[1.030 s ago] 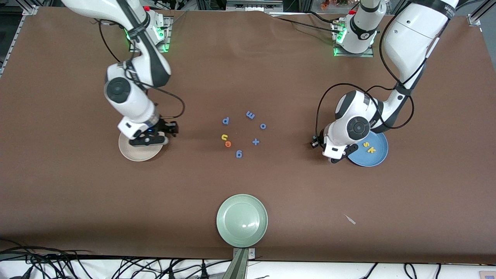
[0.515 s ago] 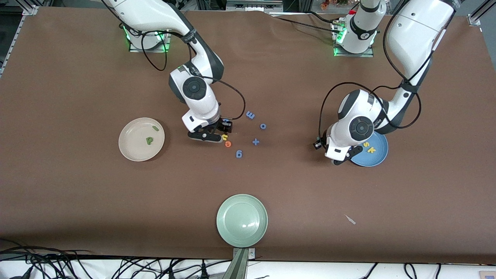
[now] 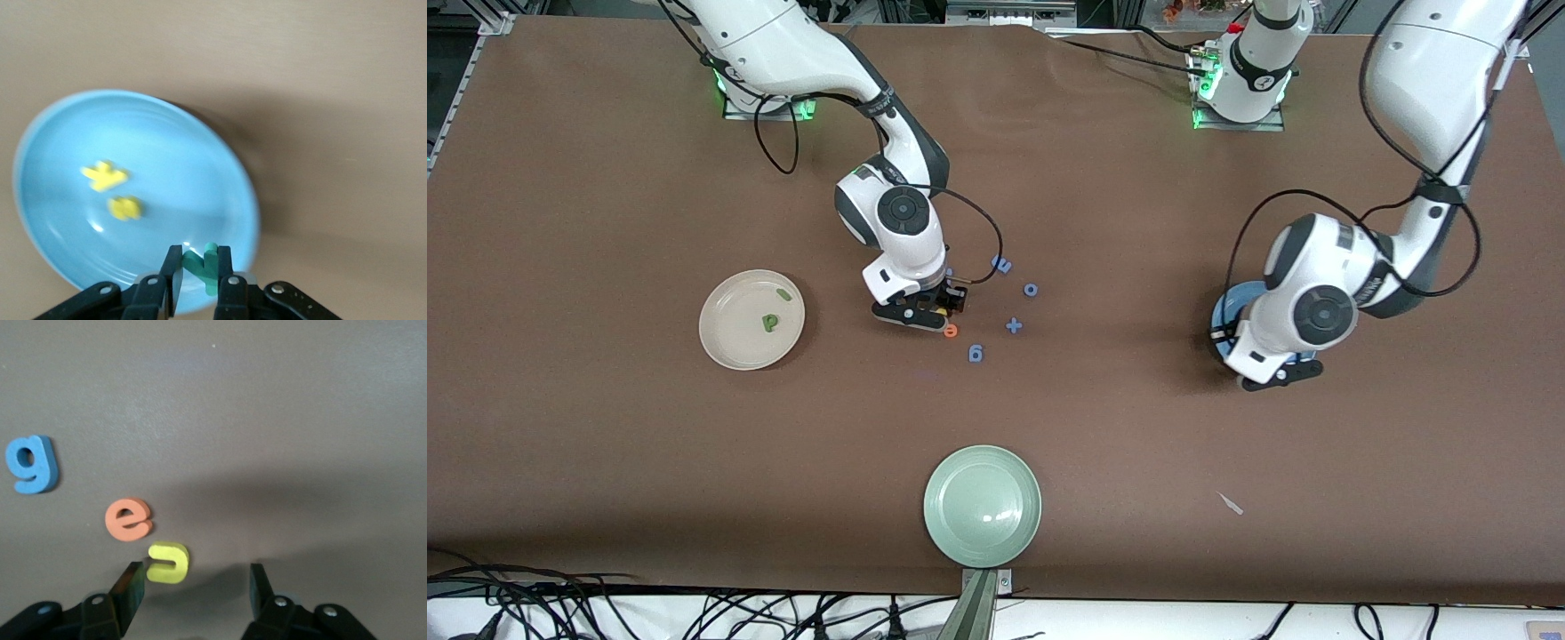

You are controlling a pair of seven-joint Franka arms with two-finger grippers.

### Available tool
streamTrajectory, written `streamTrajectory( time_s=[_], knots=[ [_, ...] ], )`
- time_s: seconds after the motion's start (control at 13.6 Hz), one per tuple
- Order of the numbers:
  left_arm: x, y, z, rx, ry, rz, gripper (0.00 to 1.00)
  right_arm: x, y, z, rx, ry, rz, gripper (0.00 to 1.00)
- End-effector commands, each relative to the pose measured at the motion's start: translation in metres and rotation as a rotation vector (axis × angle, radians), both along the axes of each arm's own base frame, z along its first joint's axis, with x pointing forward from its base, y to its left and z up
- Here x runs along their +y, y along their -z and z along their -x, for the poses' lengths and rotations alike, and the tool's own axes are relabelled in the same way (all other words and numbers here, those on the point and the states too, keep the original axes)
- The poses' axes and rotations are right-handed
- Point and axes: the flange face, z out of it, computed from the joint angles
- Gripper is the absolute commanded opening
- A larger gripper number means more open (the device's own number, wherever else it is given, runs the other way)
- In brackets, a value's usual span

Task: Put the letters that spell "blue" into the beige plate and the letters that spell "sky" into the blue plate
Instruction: 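Drop the y in the blue plate while the right gripper reaches yellow u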

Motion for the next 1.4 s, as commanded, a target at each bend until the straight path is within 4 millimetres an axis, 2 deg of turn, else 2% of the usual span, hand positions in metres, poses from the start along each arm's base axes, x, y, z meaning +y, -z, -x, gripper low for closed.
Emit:
streamTrajectory(
  time_s=[0.0,0.07,0.15,0.29,0.44,0.59,0.74,0.96,1.1,1.25,1.32],
  knots=[
    [0.028,-0.002,-0.002,0.015,0.101,0.019,0.9,0.011,0.0,-0.007,-0.024,0.026,-0.008,0.72],
    [0.025,-0.006,-0.003,0.007,0.117,0.025,1.0,0.013,0.001,-0.006,-0.023,0.028,-0.008,0.72],
    [0.016,-0.013,-0.005,-0.005,0.122,0.026,1.0,0.015,0.002,-0.007,-0.026,0.028,-0.009,0.72],
    [0.0,-0.043,-0.011,-0.007,0.137,0.032,1.0,0.015,0.01,-0.007,-0.031,0.02,-0.011,0.72],
    [-0.011,-0.092,-0.024,0.017,0.151,0.024,1.0,0.015,0.02,-0.004,-0.03,0.027,-0.015,0.72],
    [-0.019,-0.144,-0.031,0.037,0.17,0.023,1.0,0.013,0.021,-0.005,-0.03,0.029,-0.013,0.7],
    [-0.027,-0.207,-0.025,0.035,0.223,0.026,1.0,0.012,0.023,-0.004,-0.026,0.025,-0.01,0.58],
    [-0.031,-0.295,-0.003,-0.011,0.248,0.046,1.0,0.008,0.016,-0.005,-0.025,0.003,-0.004,0.21],
    [-0.032,-0.339,0.013,-0.05,0.264,0.057,1.0,0.006,0.012,-0.005,-0.027,-0.028,-0.002,0.01],
    [-0.017,-0.361,0.019,-0.077,0.243,0.054,1.0,-0.005,-0.005,-0.015,-0.023,-0.031,0.013,0.0],
    [0.0,-0.378,0.029,-0.097,0.224,0.093,1.0,-0.02,-0.025,-0.025,-0.011,-0.049,0.033,0.0]
  ],
)
